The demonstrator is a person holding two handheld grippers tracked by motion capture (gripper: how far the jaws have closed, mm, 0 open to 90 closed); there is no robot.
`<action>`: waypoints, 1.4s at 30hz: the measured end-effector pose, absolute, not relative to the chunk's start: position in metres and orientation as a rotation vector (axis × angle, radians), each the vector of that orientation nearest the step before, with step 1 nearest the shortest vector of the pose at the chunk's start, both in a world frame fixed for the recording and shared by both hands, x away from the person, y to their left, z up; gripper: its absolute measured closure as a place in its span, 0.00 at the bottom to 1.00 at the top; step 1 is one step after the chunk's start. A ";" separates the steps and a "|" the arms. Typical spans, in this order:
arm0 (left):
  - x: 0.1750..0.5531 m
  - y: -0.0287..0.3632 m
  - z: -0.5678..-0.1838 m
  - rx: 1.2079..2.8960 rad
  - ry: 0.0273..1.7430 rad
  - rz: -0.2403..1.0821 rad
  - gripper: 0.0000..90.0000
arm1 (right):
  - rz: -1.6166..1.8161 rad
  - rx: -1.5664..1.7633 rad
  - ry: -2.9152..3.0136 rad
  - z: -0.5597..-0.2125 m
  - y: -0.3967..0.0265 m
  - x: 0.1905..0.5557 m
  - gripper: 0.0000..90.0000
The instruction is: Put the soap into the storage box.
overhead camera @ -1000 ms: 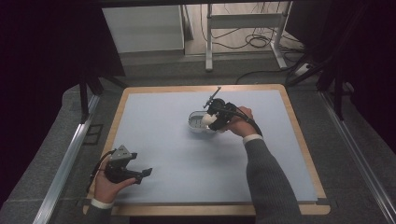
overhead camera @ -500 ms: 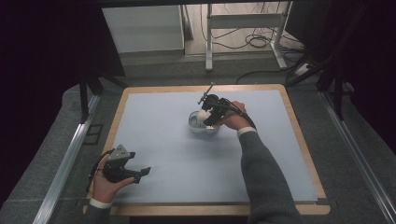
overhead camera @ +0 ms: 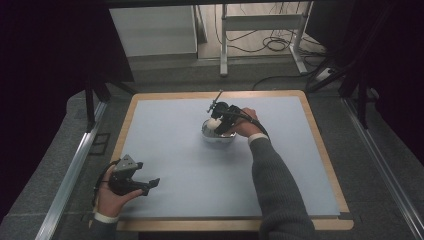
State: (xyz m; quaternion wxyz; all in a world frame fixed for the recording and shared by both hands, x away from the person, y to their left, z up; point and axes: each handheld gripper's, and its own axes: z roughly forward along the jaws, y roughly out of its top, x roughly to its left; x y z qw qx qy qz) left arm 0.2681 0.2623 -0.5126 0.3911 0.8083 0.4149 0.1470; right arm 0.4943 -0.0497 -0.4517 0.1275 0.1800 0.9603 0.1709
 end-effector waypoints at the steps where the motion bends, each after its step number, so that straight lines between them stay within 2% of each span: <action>1: 0.268 0.263 -0.513 2.053 1.055 0.374 0.10 | 0.489 0.524 2.793 -0.453 -0.049 0.495 0.54; 4: 0.268 0.262 -0.513 2.054 1.054 0.374 0.10 | 0.501 0.557 2.784 -0.456 -0.048 0.494 0.54; 6: 0.268 0.262 -0.513 2.057 1.053 0.375 0.10 | 0.541 0.590 2.779 -0.454 -0.048 0.493 0.48; 9: 0.268 0.262 -0.513 2.055 1.054 0.374 0.10 | 0.555 0.604 2.753 -0.451 -0.048 0.492 0.47; 13: 0.268 0.262 -0.513 2.052 1.056 0.375 0.10 | 0.636 0.662 2.695 -0.444 -0.051 0.487 0.41; 17: 0.268 0.261 -0.513 2.057 1.054 0.374 0.10 | 0.772 0.782 2.659 -0.434 -0.060 0.481 0.41; 21: 0.268 0.261 -0.513 2.061 1.052 0.374 0.10 | 0.784 0.789 2.634 -0.430 -0.065 0.471 0.37; 29: 0.268 0.259 -0.514 2.074 1.050 0.375 0.10 | 0.928 0.837 2.581 -0.424 -0.098 0.442 0.35; 36: 0.269 0.257 -0.516 2.081 1.060 0.383 0.10 | 0.981 0.908 2.494 -0.441 -0.144 0.408 0.31; 42: 0.269 0.257 -0.516 2.079 1.069 0.391 0.10 | 0.963 0.920 2.457 -0.455 -0.164 0.390 0.30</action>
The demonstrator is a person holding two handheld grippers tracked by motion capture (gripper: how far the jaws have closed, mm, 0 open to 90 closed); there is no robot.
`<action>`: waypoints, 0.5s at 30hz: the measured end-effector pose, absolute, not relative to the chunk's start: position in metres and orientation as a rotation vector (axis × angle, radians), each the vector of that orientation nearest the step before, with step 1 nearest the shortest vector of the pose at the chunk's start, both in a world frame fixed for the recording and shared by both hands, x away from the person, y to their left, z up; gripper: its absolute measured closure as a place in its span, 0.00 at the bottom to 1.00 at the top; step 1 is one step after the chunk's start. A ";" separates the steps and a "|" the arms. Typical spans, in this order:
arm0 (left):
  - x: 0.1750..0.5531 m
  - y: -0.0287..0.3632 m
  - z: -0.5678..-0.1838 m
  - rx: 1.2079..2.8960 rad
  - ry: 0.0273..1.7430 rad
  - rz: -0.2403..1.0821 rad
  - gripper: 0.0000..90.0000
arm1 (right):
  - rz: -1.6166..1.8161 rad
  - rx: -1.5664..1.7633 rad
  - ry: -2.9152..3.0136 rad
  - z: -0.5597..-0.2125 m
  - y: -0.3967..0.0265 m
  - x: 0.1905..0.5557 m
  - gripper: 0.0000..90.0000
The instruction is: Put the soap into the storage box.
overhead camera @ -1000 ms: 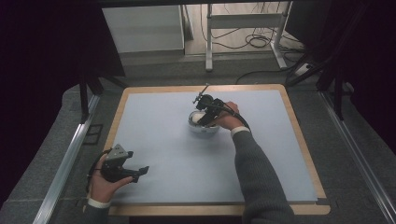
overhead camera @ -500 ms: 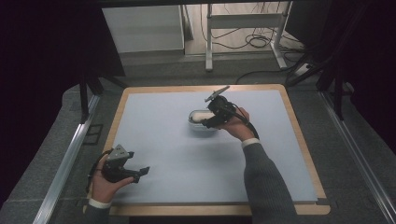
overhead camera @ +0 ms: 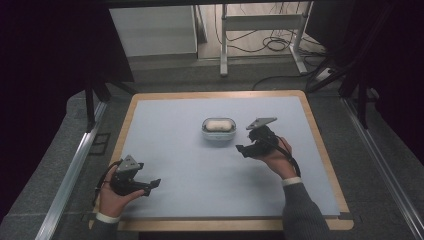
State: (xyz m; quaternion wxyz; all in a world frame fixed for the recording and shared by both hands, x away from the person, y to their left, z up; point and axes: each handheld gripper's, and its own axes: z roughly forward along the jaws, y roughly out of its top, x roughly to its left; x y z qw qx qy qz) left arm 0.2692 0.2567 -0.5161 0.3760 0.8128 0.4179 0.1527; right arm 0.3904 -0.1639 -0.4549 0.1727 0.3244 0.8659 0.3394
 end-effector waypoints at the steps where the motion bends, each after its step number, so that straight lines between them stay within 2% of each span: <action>1: 0.269 0.256 -0.517 2.082 1.071 0.392 0.10 | 0.969 0.938 2.443 -0.461 -0.171 0.383 0.29; 8: 0.270 0.255 -0.517 2.090 1.073 0.395 0.10 | 0.971 0.984 2.418 -0.483 -0.199 0.359 0.28; 15: 0.271 0.254 -0.518 2.092 1.074 0.396 0.10 | 0.975 1.046 2.391 -0.493 -0.214 0.353 0.28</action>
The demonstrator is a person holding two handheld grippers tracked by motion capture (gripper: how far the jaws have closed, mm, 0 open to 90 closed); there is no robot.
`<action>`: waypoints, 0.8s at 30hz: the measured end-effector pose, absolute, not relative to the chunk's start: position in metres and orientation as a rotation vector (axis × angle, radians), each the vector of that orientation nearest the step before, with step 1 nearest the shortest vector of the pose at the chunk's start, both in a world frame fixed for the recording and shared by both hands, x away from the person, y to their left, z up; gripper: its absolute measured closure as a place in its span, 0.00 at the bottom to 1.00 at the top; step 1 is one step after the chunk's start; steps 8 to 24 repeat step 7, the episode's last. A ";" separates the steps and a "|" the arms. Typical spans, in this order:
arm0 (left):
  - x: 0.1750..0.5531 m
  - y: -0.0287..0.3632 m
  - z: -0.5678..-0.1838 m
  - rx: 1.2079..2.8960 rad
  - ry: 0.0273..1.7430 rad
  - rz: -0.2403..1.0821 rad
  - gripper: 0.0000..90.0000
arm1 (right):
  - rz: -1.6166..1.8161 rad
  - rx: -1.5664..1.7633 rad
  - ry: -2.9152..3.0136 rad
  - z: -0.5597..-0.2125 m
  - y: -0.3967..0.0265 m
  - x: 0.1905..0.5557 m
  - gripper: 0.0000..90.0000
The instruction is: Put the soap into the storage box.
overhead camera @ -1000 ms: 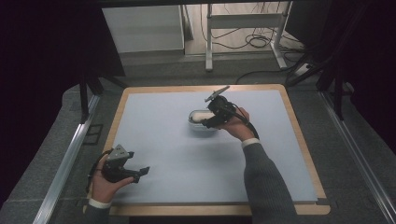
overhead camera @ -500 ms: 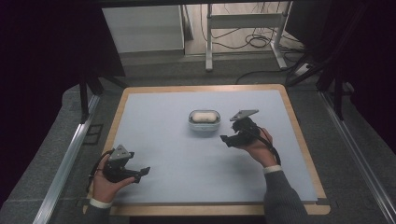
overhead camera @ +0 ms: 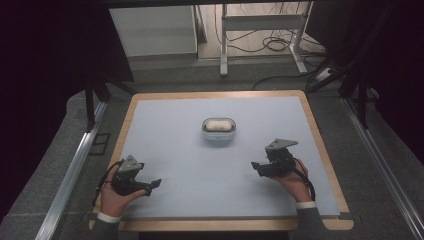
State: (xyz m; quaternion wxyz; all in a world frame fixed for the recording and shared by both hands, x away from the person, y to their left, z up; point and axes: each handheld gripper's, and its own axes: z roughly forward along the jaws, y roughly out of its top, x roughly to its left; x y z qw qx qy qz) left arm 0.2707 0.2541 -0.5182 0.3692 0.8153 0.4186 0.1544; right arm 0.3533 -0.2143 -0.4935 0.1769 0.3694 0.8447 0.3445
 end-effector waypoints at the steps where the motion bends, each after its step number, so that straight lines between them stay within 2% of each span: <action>1: 0.271 0.254 -0.518 2.097 1.075 0.400 0.10 | 1.002 1.070 2.368 -0.492 -0.217 0.354 0.28; 24: 0.272 0.253 -0.519 2.095 1.063 0.389 0.10 | 1.021 1.051 2.341 -0.488 -0.216 0.351 0.26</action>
